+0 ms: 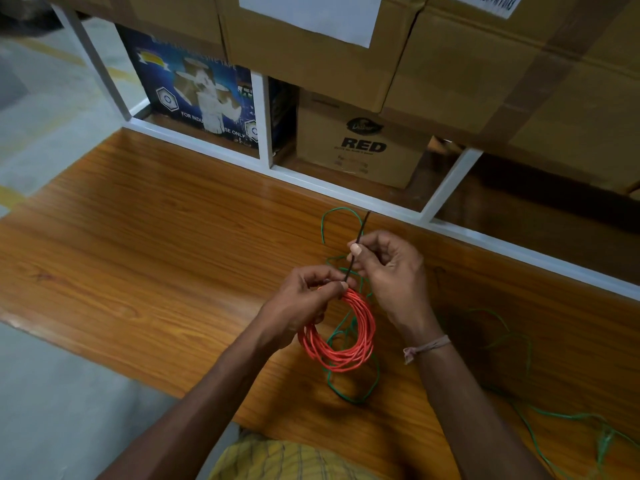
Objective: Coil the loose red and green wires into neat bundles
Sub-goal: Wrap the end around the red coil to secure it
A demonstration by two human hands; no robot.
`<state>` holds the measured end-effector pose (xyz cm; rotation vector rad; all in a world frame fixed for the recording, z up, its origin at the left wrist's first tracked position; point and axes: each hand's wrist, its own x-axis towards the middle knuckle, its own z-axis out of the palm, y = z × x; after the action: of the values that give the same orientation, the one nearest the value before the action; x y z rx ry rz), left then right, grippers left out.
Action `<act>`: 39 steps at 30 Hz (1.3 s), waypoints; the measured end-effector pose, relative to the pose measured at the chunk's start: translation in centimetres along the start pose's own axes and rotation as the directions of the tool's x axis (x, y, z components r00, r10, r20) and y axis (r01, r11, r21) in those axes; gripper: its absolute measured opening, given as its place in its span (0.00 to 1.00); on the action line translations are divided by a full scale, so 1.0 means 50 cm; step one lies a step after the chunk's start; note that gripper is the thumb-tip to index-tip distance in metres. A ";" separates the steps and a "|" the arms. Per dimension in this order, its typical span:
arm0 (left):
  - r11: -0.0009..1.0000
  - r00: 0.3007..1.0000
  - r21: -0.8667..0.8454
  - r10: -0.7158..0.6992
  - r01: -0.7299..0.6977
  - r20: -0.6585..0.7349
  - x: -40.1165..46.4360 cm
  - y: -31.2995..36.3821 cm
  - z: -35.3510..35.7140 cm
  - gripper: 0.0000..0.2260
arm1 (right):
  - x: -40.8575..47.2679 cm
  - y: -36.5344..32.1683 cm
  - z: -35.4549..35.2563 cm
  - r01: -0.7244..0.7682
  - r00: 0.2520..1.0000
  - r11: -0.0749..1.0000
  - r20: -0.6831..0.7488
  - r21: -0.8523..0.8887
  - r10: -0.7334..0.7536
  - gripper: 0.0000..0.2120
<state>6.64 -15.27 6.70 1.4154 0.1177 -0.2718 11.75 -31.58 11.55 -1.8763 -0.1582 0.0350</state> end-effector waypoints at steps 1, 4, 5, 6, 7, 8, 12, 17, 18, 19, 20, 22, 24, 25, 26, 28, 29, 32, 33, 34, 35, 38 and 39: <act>1.000 1.000 0.008 -0.006 0.006 -0.001 0.002 -0.002 0.004 0.08 | 0.003 0.002 0.003 0.014 1.000 1.000 -0.009 -0.009 -0.014 0.05; 1.000 1.000 0.026 -0.014 0.013 0.015 0.008 -0.004 0.007 0.06 | 0.011 0.008 0.009 -0.008 0.999 1.000 -0.035 0.011 0.009 0.06; 1.000 1.000 0.021 -0.014 0.014 0.022 0.011 -0.003 0.004 0.06 | 0.014 0.008 0.009 -0.038 0.998 0.998 -0.038 0.042 0.040 0.05; 1.000 1.000 0.011 -0.014 0.014 0.023 0.016 -0.005 0.000 0.06 | 0.018 0.007 0.007 -0.077 0.996 0.994 -0.029 0.073 0.080 0.04; 1.000 1.000 0.003 -0.015 0.015 0.020 0.020 -0.007 -0.004 0.07 | 0.024 0.010 0.003 -0.128 0.992 0.988 -0.006 0.091 0.129 0.03; 1.000 1.000 -0.004 -0.014 0.015 0.018 0.024 -0.008 -0.005 0.07 | 0.028 0.011 -0.006 -0.176 0.984 0.982 0.025 0.074 0.175 0.02; 0.990 0.998 -0.138 -0.036 0.029 -0.054 0.052 -0.002 0.008 0.08 | 0.011 0.026 -0.057 -0.357 0.911 0.928 0.181 -0.110 0.372 0.19; 0.979 0.996 -0.204 -0.033 0.014 -0.087 0.127 0.034 0.036 0.05 | -0.014 0.042 -0.084 -0.408 0.878 0.906 0.225 -0.112 0.423 0.03; 0.986 0.998 -0.167 -0.017 0.006 -0.064 0.142 0.042 0.040 0.06 | -0.004 0.048 -0.089 -0.436 0.880 0.898 0.177 -0.063 0.440 0.03; 0.992 0.999 -0.127 -0.003 -0.001 -0.033 0.156 0.052 0.046 0.08 | 0.011 0.055 -0.095 -0.465 0.876 0.885 0.140 -0.004 0.461 0.04; 0.996 1.000 -0.085 0.007 -0.007 -0.007 0.167 0.062 0.050 0.10 | 0.030 0.062 -0.103 -0.486 0.871 0.872 0.112 0.048 0.479 0.05; 0.999 1.000 -0.029 0.015 -0.014 0.015 0.188 0.073 0.057 0.12 | 0.075 0.076 -0.122 -0.497 0.867 0.862 0.051 0.101 0.495 0.08; 1.000 1.000 0.017 0.004 -0.004 -0.011 0.203 0.076 0.063 0.12 | 0.120 0.093 -0.144 -0.492 0.866 0.862 -0.029 0.123 0.499 0.10; 0.999 1.000 0.038 0.001 0.000 -0.031 0.209 0.074 0.064 0.12 | 0.139 0.101 -0.153 -0.491 0.862 0.860 -0.067 0.139 0.503 0.10; 0.998 0.999 0.070 0.000 0.004 -0.050 0.212 0.070 0.064 0.12 | 0.156 0.111 -0.162 -0.492 0.854 0.855 -0.098 0.162 0.511 0.10; 0.991 0.998 0.131 0.005 0.003 -0.062 0.213 0.057 0.062 0.14 | 0.188 0.136 -0.173 -0.507 0.834 0.835 -0.123 0.216 0.538 0.12; 0.989 0.998 0.147 0.001 0.008 -0.065 0.212 0.048 0.061 0.15 | 0.205 0.156 -0.175 -0.521 0.820 0.817 -0.119 0.248 0.559 0.13; 0.979 0.999 0.202 0.005 0.005 -0.050 0.203 0.032 0.060 0.14 | 0.243 0.194 -0.170 -0.559 0.792 0.761 -0.059 0.331 0.608 0.17; 0.976 0.999 0.218 0.007 0.002 -0.042 0.201 0.029 0.060 0.13 | 0.251 0.208 -0.164 -0.561 0.794 0.759 -0.047 0.330 0.606 0.19; 0.974 0.999 0.227 0.008 0.001 -0.039 0.198 0.025 0.059 0.11 | 0.253 0.215 -0.158 -0.565 0.798 0.780 -0.064 0.268 0.599 0.20; 0.973 0.999 0.232 0.012 -0.003 -0.038 0.197 0.021 0.059 0.11 | 0.257 0.236 -0.155 -0.562 0.805 0.805 -0.097 0.188 0.585 0.21; 0.963 0.998 0.265 0.054 -0.042 -0.041 0.187 0.013 0.052 0.10 | 0.237 0.257 -0.156 -0.541 0.831 0.836 -0.207 -0.092 0.516 0.27; 0.963 0.997 0.264 0.071 -0.059 -0.036 0.185 0.009 0.048 0.10 | 0.226 0.259 -0.157 -0.520 0.846 0.837 -0.232 -0.171 0.479 0.28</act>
<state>15.45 -18.67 5.27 1.6872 0.0735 -0.2060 24.94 -41.44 2.26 -2.0938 0.4839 0.2154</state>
